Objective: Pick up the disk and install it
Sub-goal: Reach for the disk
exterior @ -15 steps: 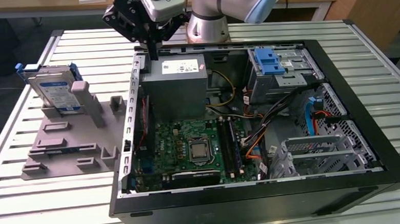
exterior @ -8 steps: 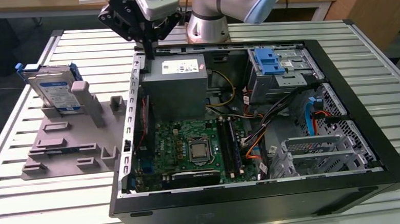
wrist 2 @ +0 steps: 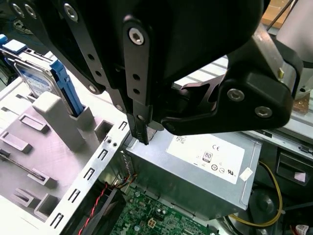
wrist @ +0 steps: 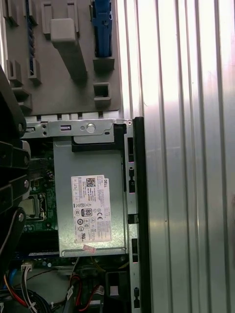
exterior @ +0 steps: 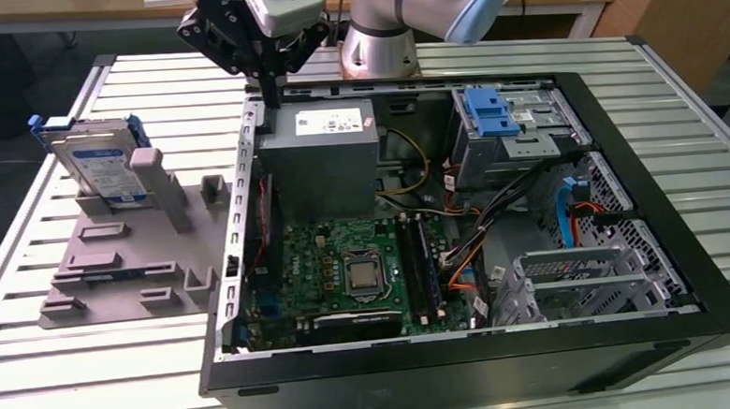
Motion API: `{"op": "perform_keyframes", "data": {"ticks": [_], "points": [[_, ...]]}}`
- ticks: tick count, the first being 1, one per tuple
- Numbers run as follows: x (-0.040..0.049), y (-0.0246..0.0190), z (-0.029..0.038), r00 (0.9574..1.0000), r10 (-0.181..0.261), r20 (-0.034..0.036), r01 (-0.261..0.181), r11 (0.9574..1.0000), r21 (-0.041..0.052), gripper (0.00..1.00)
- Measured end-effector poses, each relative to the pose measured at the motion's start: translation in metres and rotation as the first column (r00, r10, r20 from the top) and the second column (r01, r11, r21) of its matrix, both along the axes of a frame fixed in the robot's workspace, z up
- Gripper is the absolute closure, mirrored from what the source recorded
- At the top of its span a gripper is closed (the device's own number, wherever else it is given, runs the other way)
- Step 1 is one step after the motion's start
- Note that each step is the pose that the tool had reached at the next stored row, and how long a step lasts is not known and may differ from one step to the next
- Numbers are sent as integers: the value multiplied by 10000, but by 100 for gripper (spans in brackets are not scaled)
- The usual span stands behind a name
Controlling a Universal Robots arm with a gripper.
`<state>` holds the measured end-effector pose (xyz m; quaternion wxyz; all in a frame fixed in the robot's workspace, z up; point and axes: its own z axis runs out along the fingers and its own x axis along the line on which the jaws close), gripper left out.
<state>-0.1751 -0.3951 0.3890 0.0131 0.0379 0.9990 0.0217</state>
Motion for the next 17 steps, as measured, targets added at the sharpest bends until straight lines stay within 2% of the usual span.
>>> {"op": "perform_keyframes", "data": {"ticks": [17], "points": [[-73, 1, -1, 10000, 0, 0, 0, 10000, 1, 89]]}}
